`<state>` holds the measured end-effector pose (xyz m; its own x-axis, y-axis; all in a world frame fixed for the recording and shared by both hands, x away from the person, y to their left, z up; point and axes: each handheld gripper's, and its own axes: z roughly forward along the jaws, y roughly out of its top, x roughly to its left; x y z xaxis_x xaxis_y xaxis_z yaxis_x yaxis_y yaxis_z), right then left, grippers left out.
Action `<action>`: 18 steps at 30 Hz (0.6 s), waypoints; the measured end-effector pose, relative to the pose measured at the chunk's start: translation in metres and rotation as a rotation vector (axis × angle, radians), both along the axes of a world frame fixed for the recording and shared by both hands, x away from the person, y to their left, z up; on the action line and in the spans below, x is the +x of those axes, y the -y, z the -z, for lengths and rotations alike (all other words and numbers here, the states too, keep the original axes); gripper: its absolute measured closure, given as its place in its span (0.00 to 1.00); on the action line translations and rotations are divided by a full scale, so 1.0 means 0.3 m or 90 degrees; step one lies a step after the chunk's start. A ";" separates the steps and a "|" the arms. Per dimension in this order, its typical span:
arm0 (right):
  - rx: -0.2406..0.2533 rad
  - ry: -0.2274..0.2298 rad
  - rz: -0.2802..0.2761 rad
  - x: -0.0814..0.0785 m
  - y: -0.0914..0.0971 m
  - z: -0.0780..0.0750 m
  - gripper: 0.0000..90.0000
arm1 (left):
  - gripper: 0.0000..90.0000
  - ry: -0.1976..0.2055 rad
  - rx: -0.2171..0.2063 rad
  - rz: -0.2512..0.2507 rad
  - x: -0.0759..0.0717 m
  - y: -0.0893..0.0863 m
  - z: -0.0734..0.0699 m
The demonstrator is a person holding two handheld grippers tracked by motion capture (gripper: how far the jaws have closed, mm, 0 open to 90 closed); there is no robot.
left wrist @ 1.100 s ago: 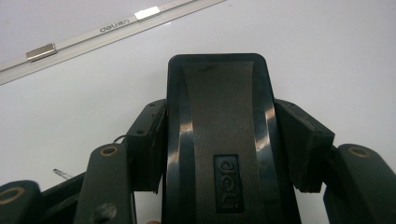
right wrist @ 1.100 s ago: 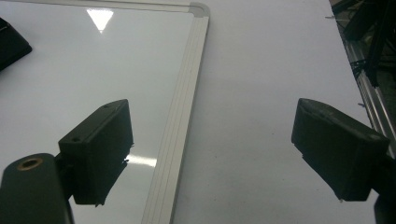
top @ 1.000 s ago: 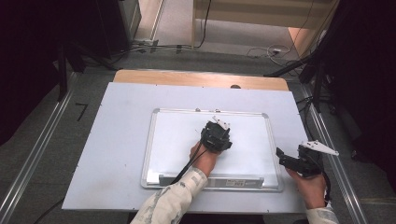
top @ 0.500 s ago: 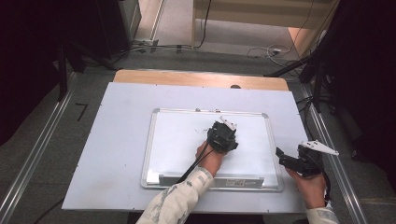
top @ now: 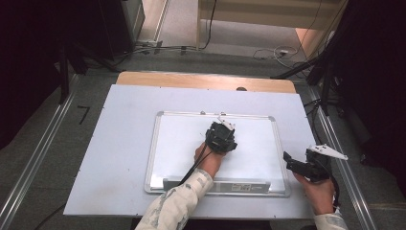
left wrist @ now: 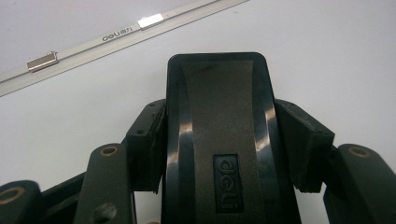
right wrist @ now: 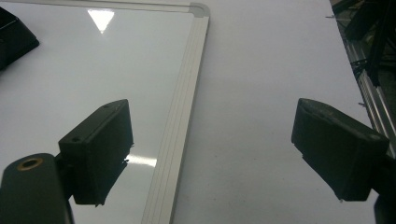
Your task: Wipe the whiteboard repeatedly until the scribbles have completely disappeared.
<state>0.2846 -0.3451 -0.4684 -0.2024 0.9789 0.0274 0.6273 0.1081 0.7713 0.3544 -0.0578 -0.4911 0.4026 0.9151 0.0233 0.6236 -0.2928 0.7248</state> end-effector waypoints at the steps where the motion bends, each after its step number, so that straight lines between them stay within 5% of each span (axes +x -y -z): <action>1: -0.002 0.000 -0.001 0.001 0.000 0.000 0.13 | 0.45 -0.001 -0.001 0.002 -0.003 0.004 0.000; 9: -0.001 0.001 -0.004 0.002 -0.003 0.000 0.13 | 0.45 0.002 -0.001 0.027 -0.021 0.070 0.001; 18: 0.001 0.003 -0.007 -0.002 -0.003 -0.002 0.13 | 0.45 0.007 0.013 0.021 0.008 0.066 0.002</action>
